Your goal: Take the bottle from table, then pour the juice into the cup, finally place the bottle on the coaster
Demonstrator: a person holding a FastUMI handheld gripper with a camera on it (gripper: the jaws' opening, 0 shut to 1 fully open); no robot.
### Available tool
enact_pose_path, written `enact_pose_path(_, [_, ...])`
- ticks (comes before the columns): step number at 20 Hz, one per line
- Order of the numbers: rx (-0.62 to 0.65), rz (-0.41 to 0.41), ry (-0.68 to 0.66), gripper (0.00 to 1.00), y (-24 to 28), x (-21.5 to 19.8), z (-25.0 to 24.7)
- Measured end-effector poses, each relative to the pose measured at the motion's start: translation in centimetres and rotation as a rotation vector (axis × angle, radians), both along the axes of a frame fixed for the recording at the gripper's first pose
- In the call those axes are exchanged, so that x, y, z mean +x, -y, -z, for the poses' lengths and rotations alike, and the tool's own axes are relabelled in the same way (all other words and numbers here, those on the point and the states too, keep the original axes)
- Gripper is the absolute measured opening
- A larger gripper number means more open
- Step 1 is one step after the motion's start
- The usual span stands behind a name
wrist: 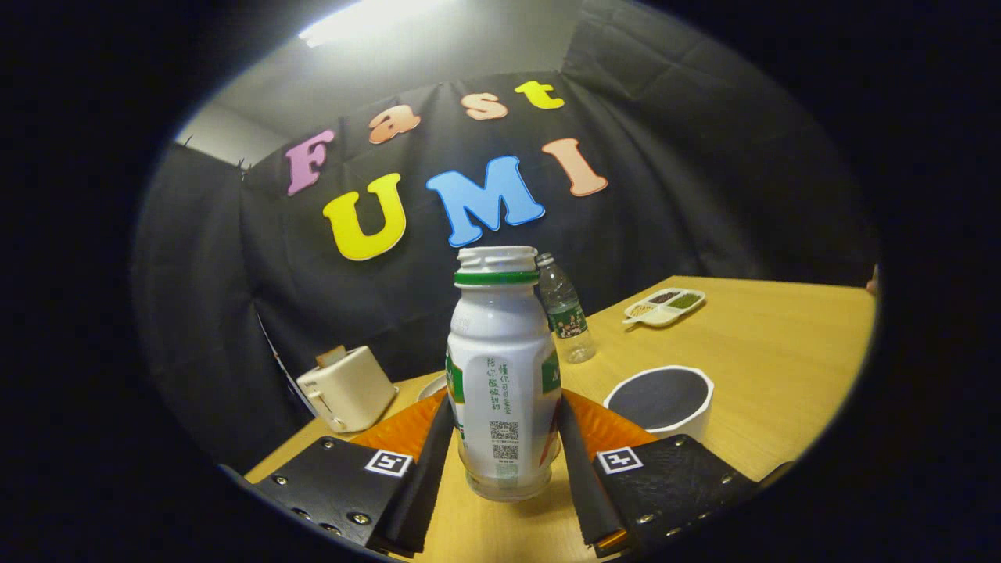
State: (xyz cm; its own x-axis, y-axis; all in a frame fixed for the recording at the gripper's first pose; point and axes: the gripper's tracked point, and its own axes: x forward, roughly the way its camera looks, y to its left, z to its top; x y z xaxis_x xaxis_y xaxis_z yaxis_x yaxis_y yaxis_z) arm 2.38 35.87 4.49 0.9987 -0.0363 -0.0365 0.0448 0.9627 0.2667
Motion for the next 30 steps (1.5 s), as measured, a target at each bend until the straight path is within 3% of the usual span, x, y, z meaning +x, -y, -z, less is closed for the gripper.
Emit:
enact_pose_path(4, [-0.230,0.075,-0.051,0.71,0.1,1.3,0.9])
enact_pose_path(6, [-0.279,0.056,-0.043,0.71,-1.2,2.4,0.6])
enact_pose_path(17, [-0.272,0.052,0.012,0.71,-2.3,7.8,-1.2])
enact_pose_path(30, [-0.327,0.014,-0.085,0.71,-2.5,10.9,3.8])
